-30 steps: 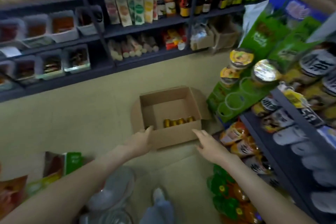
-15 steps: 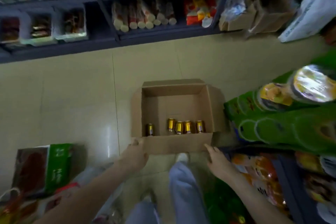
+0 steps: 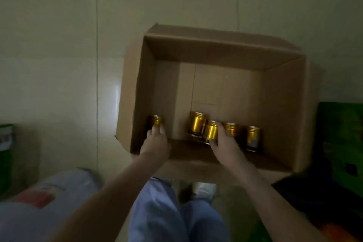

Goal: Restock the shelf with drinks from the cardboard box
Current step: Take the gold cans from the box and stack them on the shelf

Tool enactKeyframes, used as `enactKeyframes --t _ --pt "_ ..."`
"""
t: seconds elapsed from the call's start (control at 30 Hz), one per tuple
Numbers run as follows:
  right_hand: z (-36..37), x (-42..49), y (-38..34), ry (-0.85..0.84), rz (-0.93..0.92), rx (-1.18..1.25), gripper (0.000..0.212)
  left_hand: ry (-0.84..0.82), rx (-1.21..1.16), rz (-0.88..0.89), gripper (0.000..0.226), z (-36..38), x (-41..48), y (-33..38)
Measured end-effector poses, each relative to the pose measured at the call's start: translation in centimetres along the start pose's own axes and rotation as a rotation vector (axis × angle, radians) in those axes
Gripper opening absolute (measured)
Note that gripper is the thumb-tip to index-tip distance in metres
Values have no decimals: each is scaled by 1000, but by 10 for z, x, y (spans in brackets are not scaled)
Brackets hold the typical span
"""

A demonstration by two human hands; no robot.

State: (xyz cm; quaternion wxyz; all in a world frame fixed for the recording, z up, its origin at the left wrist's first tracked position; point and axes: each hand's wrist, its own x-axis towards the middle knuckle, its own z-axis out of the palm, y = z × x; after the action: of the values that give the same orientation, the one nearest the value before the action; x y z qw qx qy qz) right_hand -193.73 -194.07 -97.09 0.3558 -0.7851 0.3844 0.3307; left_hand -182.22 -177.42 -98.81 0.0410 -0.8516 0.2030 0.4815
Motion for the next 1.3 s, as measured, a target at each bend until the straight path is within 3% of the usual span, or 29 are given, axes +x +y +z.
enactKeyframes --t 0.1,0.23,0.37,0.43,0.53,0.7,0.93,1.13,1.3 --pt "52 58 -2 -36 17 -12 72 -7 54 -88 56 39 60 -9" --pt "91 103 -12 43 168 -37 87 83 75 -226 70 59 95 -5" --pt "96 123 -24 46 176 -4 100 139 163 -69 54 45 113 4" --pt "91 128 -23 17 167 10 102 64 176 -52 55 46 122 4" --pt "72 122 -20 -11 130 -53 97 -88 -98 -268 76 35 117 19" --pt "21 76 -23 10 134 11 90 -42 -375 -271 73 5 78 44" --pt "-112 -100 -52 119 175 209 95 -179 -680 82 68 -146 -87 100" --pt "-207 -291 -82 289 219 391 95 -401 -671 410 66 -271 -269 153" --pt "-235 -432 -96 481 196 472 93 -488 -536 685 78 -308 -398 184"
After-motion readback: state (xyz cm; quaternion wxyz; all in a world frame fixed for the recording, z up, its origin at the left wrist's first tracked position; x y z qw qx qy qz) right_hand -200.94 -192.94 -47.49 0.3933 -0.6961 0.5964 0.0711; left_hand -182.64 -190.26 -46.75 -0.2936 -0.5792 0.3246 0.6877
